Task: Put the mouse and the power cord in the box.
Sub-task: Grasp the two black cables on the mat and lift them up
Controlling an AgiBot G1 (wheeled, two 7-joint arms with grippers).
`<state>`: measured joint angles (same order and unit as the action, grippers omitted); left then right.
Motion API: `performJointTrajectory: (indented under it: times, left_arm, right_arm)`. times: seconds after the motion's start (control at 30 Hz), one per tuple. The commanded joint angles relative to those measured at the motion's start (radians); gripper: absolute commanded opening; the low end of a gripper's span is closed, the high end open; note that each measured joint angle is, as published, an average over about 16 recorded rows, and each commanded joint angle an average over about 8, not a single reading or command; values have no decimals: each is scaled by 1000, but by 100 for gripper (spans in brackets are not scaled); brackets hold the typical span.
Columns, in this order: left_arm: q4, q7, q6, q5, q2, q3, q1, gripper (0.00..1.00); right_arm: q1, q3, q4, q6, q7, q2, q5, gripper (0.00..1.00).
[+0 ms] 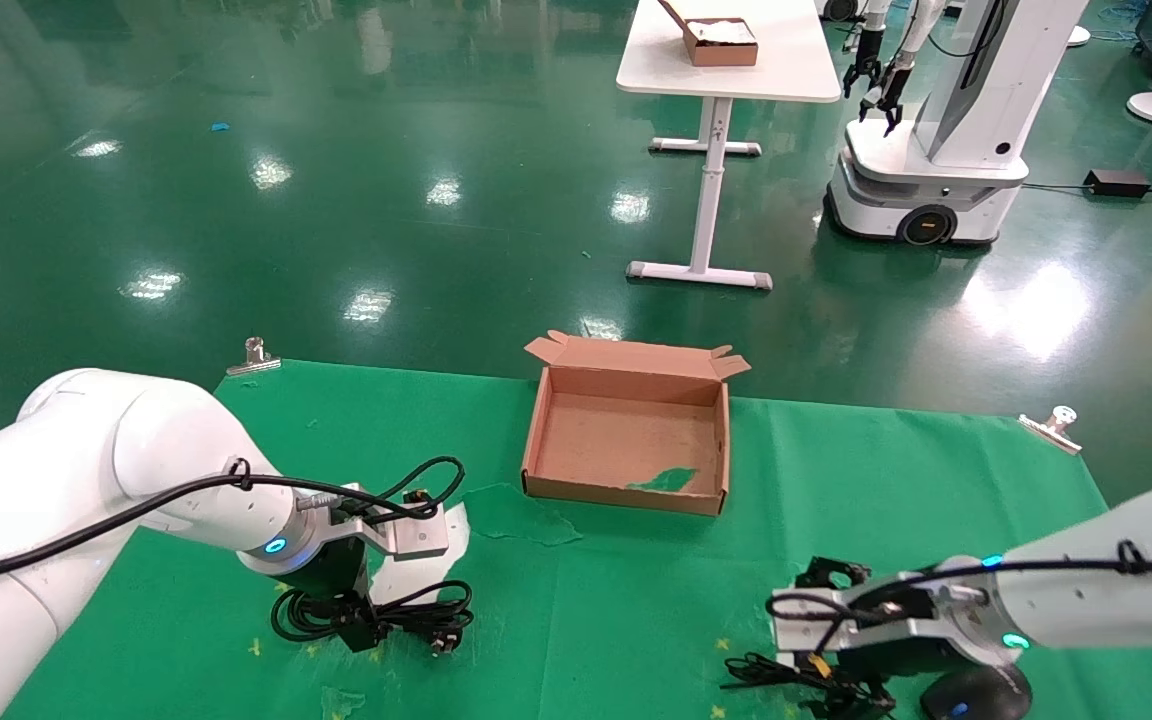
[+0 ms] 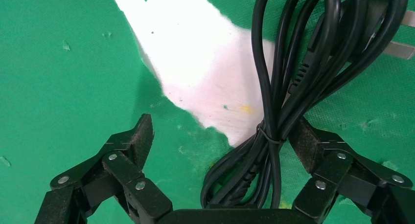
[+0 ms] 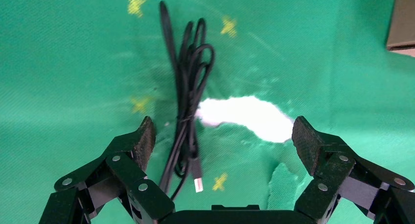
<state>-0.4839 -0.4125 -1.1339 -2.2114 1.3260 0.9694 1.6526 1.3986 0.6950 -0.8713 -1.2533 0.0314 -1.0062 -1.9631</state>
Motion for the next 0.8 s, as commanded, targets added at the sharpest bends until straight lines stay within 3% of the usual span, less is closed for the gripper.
performJointTrajectory:
  times: [0.03, 0.1, 0.2, 0.27, 0.33, 0.43, 0.47, 0.8]
  left_arm:
    - [2, 1, 1, 1, 0, 1, 1, 98]
    - [3, 1, 1, 2, 0, 2, 1, 80]
    - [4, 2, 2, 4, 1, 3, 1, 43]
    - [5, 2, 2, 4, 1, 4, 1, 18]
    - [5, 3, 3, 5, 1, 4, 2, 2]
    - [6, 3, 3, 5, 1, 4, 2, 0]
    - [6, 3, 3, 5, 1, 4, 2, 0]
    - [5, 3, 3, 7, 1, 4, 2, 0]
  right_arm:
    - [20, 0, 48, 7, -19, -20, 0, 100]
    - [32, -1, 75, 4, -35, -28, 7, 100]
    - [44, -2, 104, 0, -52, -37, 13, 96]
    - [49, -2, 120, -1, -60, -43, 14, 72]
    - [53, -1, 130, -1, -64, -47, 14, 47]
    - [56, 0, 139, -1, -67, -50, 13, 10]
    - [56, -1, 138, -1, -66, -50, 14, 1]
    - [51, -2, 124, -2, -63, -44, 16, 0]
